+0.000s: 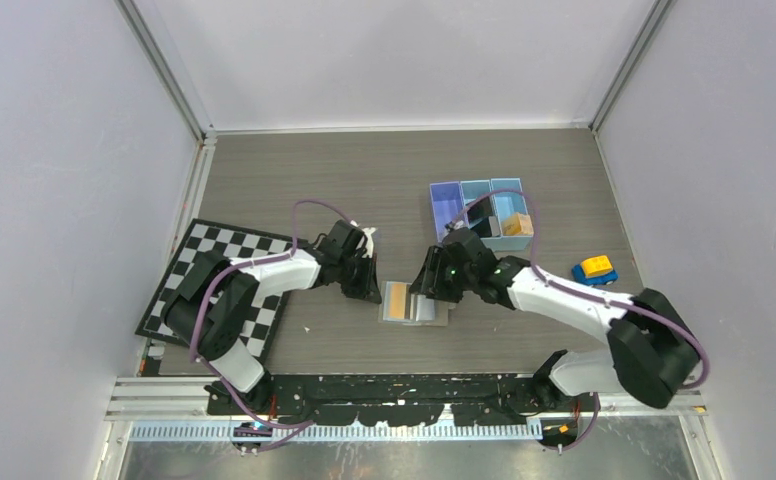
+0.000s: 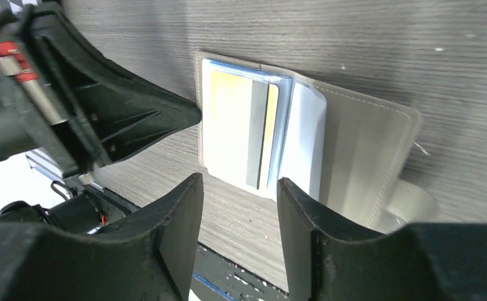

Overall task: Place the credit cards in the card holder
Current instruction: Insert the credit card into the card holder, then close the card holder at the center of the board.

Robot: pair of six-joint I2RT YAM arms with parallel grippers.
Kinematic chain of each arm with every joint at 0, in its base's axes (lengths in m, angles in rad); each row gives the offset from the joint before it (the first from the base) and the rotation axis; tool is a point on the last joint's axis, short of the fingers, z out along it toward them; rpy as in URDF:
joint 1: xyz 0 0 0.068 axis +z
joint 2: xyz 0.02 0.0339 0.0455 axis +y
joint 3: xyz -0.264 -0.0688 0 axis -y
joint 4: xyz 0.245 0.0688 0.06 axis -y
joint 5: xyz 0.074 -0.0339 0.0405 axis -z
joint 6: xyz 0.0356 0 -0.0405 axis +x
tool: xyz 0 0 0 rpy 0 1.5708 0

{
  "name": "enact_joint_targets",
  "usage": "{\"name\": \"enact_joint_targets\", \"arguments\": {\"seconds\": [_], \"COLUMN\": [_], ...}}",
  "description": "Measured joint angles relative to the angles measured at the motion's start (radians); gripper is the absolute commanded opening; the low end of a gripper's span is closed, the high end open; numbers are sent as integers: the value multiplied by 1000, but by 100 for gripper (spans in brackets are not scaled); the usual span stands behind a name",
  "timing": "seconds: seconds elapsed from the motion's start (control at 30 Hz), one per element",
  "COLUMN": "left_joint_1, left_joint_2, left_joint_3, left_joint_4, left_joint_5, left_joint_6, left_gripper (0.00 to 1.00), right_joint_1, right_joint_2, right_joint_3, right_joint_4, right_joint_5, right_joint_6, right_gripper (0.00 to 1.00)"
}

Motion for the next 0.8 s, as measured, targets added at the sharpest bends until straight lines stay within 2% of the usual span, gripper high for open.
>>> {"name": "enact_joint_targets", "arguments": {"seconds": [0.23,0.4,0.53,0.63,0.8], "left_joint_1": [0,0,0,0,0], "left_joint_2": [-6,-6,-7,-8,-10], "left_joint_3": [-8,-9,-9,-10,-14], "left_joint_4": [10,11,11,12,18], "left_joint_5": [-4,-4,-4,-5,-5], "left_joint_6": [-2,-3,-4,-4,-4], "left_gripper": [0,0,0,0,0], "right_joint_1": [0,0,0,0,0], "right_joint_2": [-150,-135,-80,-56,-52], "right_joint_3": [114,121,120,116,114], "right_joint_4": [-308,-432,-448,-441,-421], "right_joint_5": [192,280,293,297,308], "right_joint_6": [-74,-91,-91,-90,-97], "right_gripper": [57,57,55,48,22]}}
